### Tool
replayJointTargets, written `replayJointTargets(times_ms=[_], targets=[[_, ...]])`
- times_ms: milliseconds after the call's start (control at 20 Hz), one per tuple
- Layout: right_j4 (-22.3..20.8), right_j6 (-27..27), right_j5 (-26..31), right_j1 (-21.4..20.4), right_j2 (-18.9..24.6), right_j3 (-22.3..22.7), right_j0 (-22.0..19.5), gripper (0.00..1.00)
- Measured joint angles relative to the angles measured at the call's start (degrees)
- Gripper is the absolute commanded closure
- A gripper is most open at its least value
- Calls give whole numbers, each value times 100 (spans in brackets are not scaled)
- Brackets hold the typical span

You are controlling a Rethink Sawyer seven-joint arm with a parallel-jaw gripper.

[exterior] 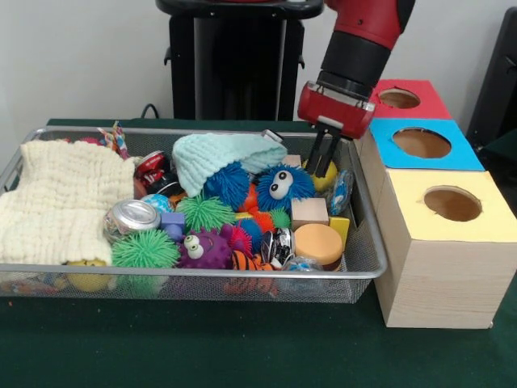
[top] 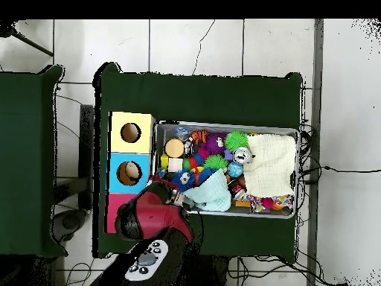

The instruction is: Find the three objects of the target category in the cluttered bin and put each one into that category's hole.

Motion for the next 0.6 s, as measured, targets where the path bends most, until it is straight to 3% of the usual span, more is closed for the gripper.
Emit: replayJointTargets(times_ms=[250,600], targets=[[22,0,-528,374,-22,-1,-140,100],[24,0,-776,459,-23,-2,-404,100]])
